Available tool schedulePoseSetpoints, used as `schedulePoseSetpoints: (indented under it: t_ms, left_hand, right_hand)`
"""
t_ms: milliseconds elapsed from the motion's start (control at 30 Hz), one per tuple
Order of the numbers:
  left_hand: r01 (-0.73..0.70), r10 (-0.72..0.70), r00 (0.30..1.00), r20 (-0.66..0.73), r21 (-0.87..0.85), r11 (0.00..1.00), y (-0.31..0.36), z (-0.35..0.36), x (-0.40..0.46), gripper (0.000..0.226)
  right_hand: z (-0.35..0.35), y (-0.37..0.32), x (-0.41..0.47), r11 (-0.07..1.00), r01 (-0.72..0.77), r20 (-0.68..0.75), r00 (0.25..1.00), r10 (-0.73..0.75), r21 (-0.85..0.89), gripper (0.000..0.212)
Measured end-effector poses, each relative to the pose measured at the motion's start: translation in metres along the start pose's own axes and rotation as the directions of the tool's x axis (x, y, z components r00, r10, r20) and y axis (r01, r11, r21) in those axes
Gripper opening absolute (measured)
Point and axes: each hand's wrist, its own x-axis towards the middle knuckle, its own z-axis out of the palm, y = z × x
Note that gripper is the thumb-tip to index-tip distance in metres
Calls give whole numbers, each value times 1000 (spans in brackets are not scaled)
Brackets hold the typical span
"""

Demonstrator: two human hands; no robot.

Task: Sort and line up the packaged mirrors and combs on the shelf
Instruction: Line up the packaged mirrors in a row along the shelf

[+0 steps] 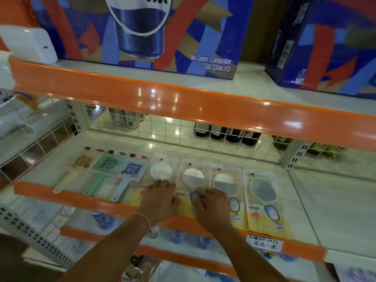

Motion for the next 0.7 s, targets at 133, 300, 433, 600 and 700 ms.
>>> schedulePoseSetpoints:
  t_ms: [133,300,433,600,700]
  left_hand:
    - [53,-55,996,76,30,998,12,-10,2,37]
    - [70,-70,995,67,0,998,20,-16,1,32]
    - [89,-87,996,31,-50,995,23,-8,-7,37]
    - [89,-98,992,-85,-108,990,26,5,-28,35]
    - [101,-120,985,-126,-147,984,29,10,-39,42]
  right_hand:
    - [-28,-5,-2,981,76,28,996,-82,177,25]
    - [-43,2,-10,968,36,45,998,-48,249,29]
    - [-45,12,-16,960,93,-5,995,-95,266,10]
    - [-38,21,-21,963,160,-9,987,-162,216,10]
    - [-32,25,-24,964,189,-16,982,-189,189,12]
